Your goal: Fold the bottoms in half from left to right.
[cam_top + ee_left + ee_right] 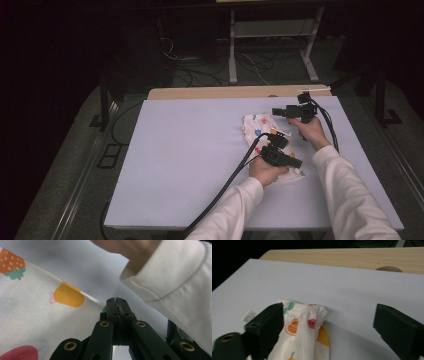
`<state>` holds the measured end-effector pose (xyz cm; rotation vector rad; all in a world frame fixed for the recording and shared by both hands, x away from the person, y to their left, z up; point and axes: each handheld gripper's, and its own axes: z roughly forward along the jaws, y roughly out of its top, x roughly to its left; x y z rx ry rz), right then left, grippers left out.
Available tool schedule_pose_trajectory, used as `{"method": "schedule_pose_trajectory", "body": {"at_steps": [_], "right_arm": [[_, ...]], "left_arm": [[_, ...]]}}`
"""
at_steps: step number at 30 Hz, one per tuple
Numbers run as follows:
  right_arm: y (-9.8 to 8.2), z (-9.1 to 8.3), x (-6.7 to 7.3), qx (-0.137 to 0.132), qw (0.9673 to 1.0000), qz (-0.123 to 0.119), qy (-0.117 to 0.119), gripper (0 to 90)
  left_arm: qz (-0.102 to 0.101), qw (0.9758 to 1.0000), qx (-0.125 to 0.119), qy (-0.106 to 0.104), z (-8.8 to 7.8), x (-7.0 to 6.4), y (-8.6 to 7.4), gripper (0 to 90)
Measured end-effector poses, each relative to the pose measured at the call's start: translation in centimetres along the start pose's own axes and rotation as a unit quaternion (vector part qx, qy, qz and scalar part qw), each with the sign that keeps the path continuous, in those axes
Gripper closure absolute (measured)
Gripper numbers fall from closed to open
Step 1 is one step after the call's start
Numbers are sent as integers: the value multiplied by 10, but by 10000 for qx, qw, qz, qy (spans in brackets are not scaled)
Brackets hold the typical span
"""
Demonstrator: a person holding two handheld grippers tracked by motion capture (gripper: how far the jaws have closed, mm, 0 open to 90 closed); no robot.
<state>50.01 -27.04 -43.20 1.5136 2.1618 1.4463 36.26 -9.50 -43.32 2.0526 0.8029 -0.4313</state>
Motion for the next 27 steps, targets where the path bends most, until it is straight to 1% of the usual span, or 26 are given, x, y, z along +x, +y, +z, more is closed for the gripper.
{"method": "schedule_pose_trajectory", "body": {"at_steps": [1,2,3,4,6,8,12,14,17,19,20,21,22,24,26,27], "right_arm": [[-1,-2,0,-26,10000,16,30,43],[-2,-5,0,-49,10000,46,56,13],[-2,-7,1,-60,10000,53,52,9],[-3,-9,2,-89,9999,38,49,9],[-5,-13,5,-145,9999,4,42,8],[-7,-16,8,-182,9998,-14,53,3],[-11,-22,14,-220,9997,-99,91,0],[-12,-26,17,-240,9995,-127,151,0],[-14,-31,22,-304,9992,-166,179,0],[-15,-35,25,-334,9990,-214,188,0],[-15,-36,27,-324,9990,-260,165,0],[-16,-38,28,-319,9990,-291,134,0],[-16,-40,29,-329,9989,-305,137,0],[-18,-42,29,-298,9990,-306,147,0],[-19,-44,30,-284,9990,-324,125,0],[-20,-44,29,-284,9990,-326,129,0]], "left_arm": [[-17,10000,-17,-3,1,0,-1,885],[-28,10000,-6,-33,1,0,-1,804],[-16,10000,3,-35,1,-1,-1,740],[-17,10000,-19,-8,0,-1,-1,682],[48,9999,-107,115,-4,-2,-1,573],[46,9997,-140,202,-10,0,-1,496],[33,9991,-351,224,-23,5,-3,359],[12,9986,-458,256,-30,8,-4,319],[74,9977,-556,384,-40,11,-3,238],[142,9962,-691,519,-46,11,-2,181],[225,9951,-767,586,-50,12,-2,149],[328,9939,-830,647,-53,13,-2,137],[386,9929,-875,700,-56,14,-2,130],[392,9923,-894,761,-61,17,-1,78],[369,9912,-926,874,-64,21,-1,32],[370,9908,-922,920,-66,23,-1,23]]}}
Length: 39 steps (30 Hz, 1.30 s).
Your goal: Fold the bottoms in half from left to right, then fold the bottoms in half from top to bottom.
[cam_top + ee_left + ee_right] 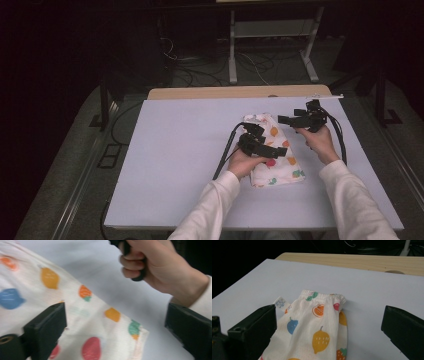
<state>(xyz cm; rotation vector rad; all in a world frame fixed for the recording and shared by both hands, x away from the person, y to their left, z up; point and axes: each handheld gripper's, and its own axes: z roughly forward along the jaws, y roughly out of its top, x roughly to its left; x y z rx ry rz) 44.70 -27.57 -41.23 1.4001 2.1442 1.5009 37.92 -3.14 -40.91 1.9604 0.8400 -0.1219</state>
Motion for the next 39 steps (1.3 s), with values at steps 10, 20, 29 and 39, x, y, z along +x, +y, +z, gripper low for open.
{"method": "schedule_pose_trajectory", "body": {"at_steps": [10,20,29,39], "right_arm": [[-8,-5,-2,26,10000,12,86,0],[-8,-9,-3,67,9999,39,141,0],[-7,-9,-5,105,9998,37,159,0],[-6,-10,-7,156,9997,32,173,0]], "left_arm": [[145,9992,-4,362,-7,18,1,5],[96,9985,-91,538,-15,34,3,4],[56,9992,-43,399,-26,55,10,0],[55,9982,-101,583,-36,69,17,0]]}}
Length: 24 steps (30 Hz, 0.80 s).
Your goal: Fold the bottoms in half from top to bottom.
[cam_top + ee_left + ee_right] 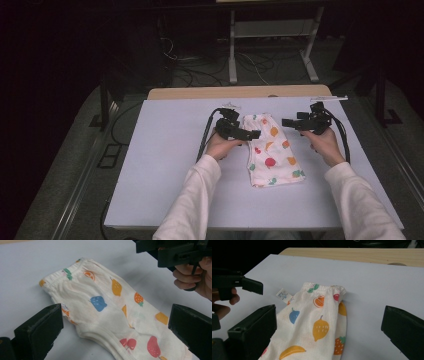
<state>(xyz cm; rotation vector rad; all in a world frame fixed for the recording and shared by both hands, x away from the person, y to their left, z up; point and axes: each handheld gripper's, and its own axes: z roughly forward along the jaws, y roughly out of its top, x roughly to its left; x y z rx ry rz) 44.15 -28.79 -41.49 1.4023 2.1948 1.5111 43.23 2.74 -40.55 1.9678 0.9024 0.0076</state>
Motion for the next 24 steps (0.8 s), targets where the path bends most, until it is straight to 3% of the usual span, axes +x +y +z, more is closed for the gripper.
{"method": "schedule_pose_trajectory", "body": {"at_steps": [12,24], "right_arm": [[13,-1,2,245,9995,-219,-39,0],[24,3,-1,404,9989,-217,-22,0]], "left_arm": [[-17,9998,28,188,-9,16,11,0],[21,9995,83,313,-19,31,25,0]]}}
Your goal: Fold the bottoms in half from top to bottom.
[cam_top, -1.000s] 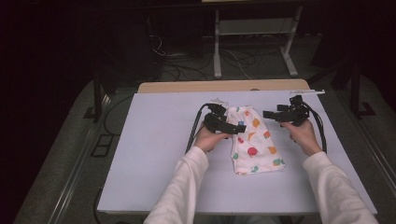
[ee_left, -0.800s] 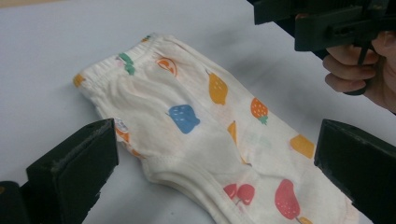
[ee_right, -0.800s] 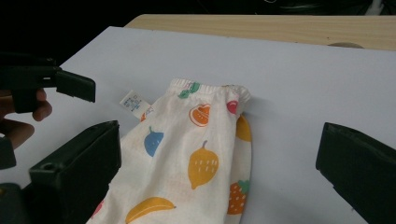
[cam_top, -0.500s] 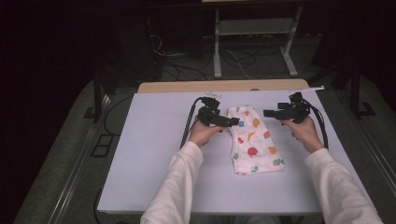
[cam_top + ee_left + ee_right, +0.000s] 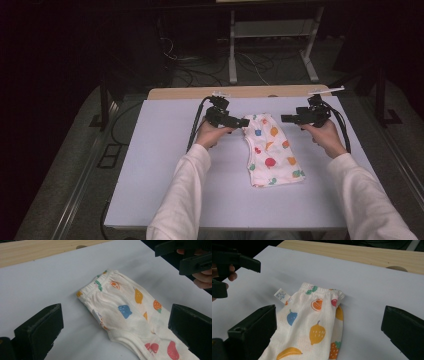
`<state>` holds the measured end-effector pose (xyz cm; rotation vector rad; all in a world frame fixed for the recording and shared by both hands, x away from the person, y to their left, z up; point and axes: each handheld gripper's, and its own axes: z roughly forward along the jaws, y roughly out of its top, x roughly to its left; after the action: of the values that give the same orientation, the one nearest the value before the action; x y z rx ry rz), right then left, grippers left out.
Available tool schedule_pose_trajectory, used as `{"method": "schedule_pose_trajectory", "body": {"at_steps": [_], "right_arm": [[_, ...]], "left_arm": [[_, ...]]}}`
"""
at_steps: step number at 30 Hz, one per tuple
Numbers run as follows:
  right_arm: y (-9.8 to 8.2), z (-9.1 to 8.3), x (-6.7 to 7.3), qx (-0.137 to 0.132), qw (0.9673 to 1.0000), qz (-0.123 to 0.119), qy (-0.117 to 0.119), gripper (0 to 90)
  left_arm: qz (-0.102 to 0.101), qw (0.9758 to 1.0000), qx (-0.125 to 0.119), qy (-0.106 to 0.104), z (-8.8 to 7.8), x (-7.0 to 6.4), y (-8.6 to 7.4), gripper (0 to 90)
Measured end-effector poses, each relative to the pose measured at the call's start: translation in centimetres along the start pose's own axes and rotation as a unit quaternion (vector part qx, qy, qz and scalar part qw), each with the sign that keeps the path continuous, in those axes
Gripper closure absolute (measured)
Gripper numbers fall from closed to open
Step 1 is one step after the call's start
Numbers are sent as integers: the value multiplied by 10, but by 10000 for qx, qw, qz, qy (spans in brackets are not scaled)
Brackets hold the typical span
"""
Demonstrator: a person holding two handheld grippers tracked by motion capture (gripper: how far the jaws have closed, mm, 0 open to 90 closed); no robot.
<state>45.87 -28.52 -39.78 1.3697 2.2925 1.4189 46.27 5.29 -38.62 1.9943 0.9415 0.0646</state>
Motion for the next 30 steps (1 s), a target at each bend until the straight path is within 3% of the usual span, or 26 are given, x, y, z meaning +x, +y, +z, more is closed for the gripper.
{"method": "schedule_pose_trajectory", "body": {"at_steps": [10,15,22,26,30], "right_arm": [[11,1,-1,40,10000,-34,-28,0],[12,4,-7,1,9999,93,-39,0],[6,19,-13,49,9996,270,14,0],[5,25,-15,96,9995,297,-69,0],[2,28,-22,67,9988,472,-99,9]], "left_arm": [[51,9999,99,25,-4,13,11,0],[-85,9999,29,-66,-1,17,12,0],[-248,9994,115,-200,17,22,6,0],[-330,9992,92,-214,26,23,4,0],[-547,9981,106,-254,34,28,0,0]]}}
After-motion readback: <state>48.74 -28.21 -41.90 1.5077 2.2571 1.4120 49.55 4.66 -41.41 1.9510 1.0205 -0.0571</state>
